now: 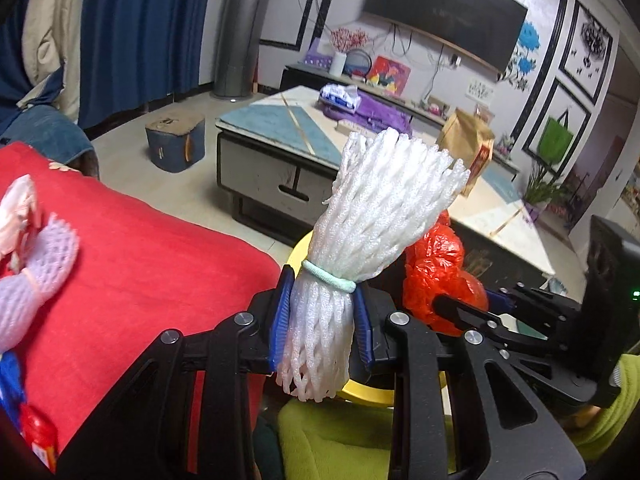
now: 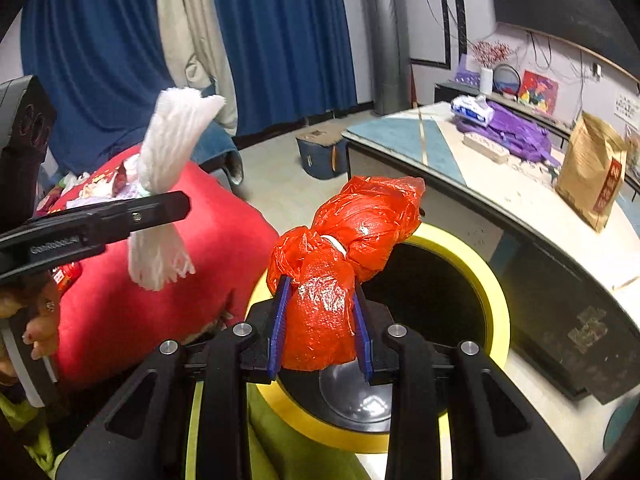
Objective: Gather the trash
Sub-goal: 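Carry the red bag and white foam net over the yellow-rimmed bin with both grippers, then open both grippers to drop the bag and foam net into the bin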
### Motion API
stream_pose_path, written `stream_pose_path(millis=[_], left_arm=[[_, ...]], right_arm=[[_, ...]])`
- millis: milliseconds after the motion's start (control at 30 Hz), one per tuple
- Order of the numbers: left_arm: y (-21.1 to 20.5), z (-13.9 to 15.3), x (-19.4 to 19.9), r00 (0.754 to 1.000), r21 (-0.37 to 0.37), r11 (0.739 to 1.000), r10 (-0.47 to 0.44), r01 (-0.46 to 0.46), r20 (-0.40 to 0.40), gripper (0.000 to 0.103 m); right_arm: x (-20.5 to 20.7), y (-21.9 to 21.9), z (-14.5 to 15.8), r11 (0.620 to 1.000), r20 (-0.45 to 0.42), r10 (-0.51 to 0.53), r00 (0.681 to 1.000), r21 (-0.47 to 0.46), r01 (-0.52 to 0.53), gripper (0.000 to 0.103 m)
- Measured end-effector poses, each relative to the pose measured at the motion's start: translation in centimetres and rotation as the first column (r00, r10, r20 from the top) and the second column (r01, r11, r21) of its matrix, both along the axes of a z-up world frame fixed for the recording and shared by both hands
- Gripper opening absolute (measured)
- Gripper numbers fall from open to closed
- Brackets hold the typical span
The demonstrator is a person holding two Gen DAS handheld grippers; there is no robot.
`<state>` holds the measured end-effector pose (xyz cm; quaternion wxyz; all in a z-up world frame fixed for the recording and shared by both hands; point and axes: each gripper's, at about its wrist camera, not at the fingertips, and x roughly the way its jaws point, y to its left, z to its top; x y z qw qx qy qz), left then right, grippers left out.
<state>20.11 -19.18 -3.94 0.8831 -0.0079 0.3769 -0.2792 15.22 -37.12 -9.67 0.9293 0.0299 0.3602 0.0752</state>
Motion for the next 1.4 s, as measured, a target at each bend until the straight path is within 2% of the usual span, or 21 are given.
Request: stream_pose_path(millis=[400, 567, 800, 933, 1033, 1100, 1200, 1267, 1400], left_arm=[[-3.9, -2.4, 2.0, 0.995, 0.028, 0.997, -0.072, 0.074, -0.073, 0.021], [-5.0, -3.0, 2.7, 0.991, 0.027, 0.995, -0.092, 0.095, -0.093, 0.024], [-5.5, -3.3, 2.7, 0.99, 0.016, 0.995, -0.093, 0.095, -0.104, 0.049], [-5.5, -3.2, 2.6, 0.992, 0.006, 0.997, -0.082, 0.083, -0.097, 0.068], [-5.0, -2.7, 2.3, 0.995, -0.003, 0.998, -0.06, 0.059, -0.078, 0.078], [-4.2, -2.2, 2.0, 0.998, -0.011, 0.999, -0.037, 0.037, -0.056, 0.084], [-3.1, -1.7, 1.7, 0.999, -0.018, 1.0, 0.0, 0.0, -0.038, 0.084], [-2.3, -1.3, 1.5, 0.999, -0.02, 0.999, 0.031, -0.031, -0.029, 0.093], [-0.3, -0.5, 0.8, 0.996, -0.032, 0.996, 0.088, -0.088, -0.005, 0.092]], right_arm=[[1.0, -2.6, -2.1, 0.996, -0.106, -0.075, 0.992, 0.032, 0.078, 0.029], [1.1, -3.9, -2.2, 0.989, -0.119, -0.129, 0.984, 0.053, 0.136, 0.038], [1.1, -4.8, -2.3, 0.979, -0.12, -0.183, 0.976, 0.064, 0.192, 0.057], [1.0, -5.2, -2.2, 0.975, -0.116, -0.205, 0.972, 0.068, 0.213, 0.06], [1.0, -5.2, -2.1, 0.974, -0.109, -0.209, 0.972, 0.065, 0.216, 0.061], [1.0, -4.9, -2.0, 0.976, -0.101, -0.204, 0.974, 0.061, 0.211, 0.065], [0.9, -4.4, -1.8, 0.979, -0.085, -0.189, 0.978, 0.059, 0.194, 0.067], [0.8, -4.0, -1.5, 0.981, -0.07, -0.18, 0.981, 0.058, 0.184, 0.069], [0.5, -3.3, -0.7, 0.986, -0.028, -0.156, 0.987, 0.057, 0.157, 0.07]])
